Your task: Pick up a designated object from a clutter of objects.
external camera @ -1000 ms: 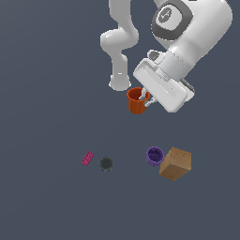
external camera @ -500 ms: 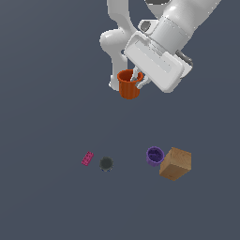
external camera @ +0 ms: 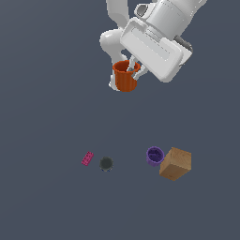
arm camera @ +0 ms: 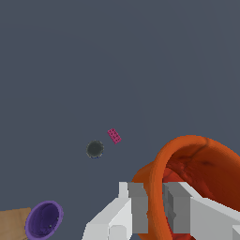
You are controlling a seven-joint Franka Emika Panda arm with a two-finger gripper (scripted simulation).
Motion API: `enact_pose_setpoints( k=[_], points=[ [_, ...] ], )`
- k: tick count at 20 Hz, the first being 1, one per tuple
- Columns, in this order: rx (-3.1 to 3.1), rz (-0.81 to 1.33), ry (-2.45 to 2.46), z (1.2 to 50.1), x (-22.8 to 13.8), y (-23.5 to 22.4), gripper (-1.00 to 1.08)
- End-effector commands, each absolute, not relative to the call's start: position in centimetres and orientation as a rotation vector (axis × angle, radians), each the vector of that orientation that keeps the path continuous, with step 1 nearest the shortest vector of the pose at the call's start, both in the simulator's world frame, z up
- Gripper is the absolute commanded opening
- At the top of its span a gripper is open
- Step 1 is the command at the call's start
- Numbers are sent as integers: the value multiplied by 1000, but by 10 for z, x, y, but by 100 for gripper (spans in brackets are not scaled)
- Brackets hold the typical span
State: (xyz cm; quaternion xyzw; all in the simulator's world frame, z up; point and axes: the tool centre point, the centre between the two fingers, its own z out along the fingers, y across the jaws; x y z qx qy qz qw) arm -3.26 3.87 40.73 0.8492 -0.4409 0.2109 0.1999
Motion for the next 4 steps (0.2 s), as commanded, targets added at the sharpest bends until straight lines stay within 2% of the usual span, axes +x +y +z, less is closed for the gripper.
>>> enact_pose_setpoints(
  k=[1,4],
  points=[
    [2375,591,-1231,408,-32,39,-100],
    [2375,591,-1231,405,-32,41,-100]
  ],
)
